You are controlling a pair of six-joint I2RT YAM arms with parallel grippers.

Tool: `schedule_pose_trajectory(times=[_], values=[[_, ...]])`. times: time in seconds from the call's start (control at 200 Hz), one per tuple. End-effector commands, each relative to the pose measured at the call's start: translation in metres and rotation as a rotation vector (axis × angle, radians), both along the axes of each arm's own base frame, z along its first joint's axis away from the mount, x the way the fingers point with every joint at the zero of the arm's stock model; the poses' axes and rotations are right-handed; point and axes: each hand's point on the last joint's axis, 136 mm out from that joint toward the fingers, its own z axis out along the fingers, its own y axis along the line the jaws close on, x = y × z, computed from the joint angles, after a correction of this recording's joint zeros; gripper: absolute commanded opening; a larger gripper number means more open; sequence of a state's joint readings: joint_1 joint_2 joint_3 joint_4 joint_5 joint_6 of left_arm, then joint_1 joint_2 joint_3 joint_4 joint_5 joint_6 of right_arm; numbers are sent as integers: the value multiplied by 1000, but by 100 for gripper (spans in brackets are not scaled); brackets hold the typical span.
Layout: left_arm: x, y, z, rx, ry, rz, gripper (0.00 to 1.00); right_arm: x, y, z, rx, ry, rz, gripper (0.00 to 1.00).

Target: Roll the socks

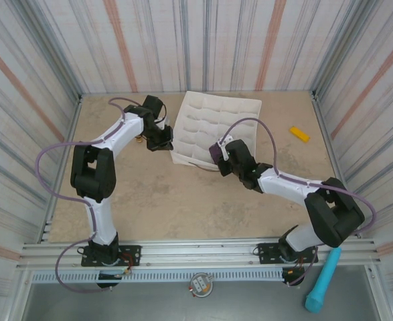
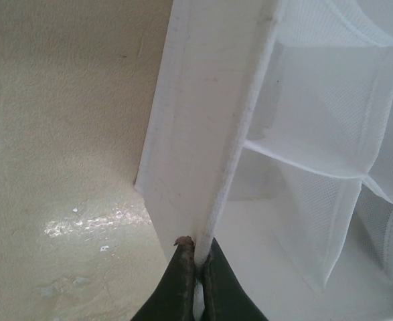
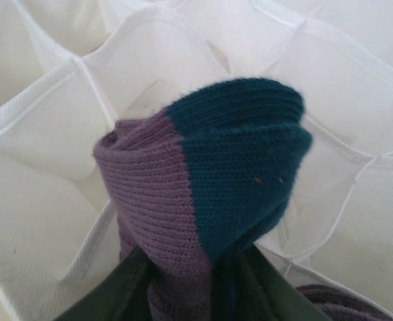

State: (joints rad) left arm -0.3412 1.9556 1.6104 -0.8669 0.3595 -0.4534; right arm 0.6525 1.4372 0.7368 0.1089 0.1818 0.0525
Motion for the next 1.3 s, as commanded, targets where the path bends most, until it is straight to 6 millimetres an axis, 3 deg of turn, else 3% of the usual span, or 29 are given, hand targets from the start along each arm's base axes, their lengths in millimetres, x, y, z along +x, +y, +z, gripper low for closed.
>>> schedule_pose_trajectory(times=[0.0, 0.09, 0.311, 0.546, 0.706, 0.892, 1.047, 1.172, 1.292], values=[[-6, 1, 10, -17, 39, 41, 0, -42, -13, -41, -56, 227, 27, 38], [-5, 0, 11, -21, 40, 42, 0, -47, -16, -43, -43, 266, 21, 41], [-5, 0, 14, -22, 34, 44, 0, -50, -13, -23, 11, 327, 30, 50], [-5, -1, 12, -29, 63, 70, 0, -60, -10, 17, 103, 309, 66, 64], [-3, -4, 11, -43, 69, 82, 0, -60, -10, 46, 170, 285, 69, 67], [-3, -4, 10, -39, 68, 79, 0, -35, -14, 68, 238, 278, 1, 67], [-4, -4, 9, -37, 64, 64, 0, -5, -6, 77, 197, 281, -2, 82], [-5, -5, 10, -40, 64, 56, 0, 20, 0, 75, 140, 314, 3, 89], [-7, -6, 9, -38, 66, 51, 0, 42, -5, 60, 102, 385, -30, 94]])
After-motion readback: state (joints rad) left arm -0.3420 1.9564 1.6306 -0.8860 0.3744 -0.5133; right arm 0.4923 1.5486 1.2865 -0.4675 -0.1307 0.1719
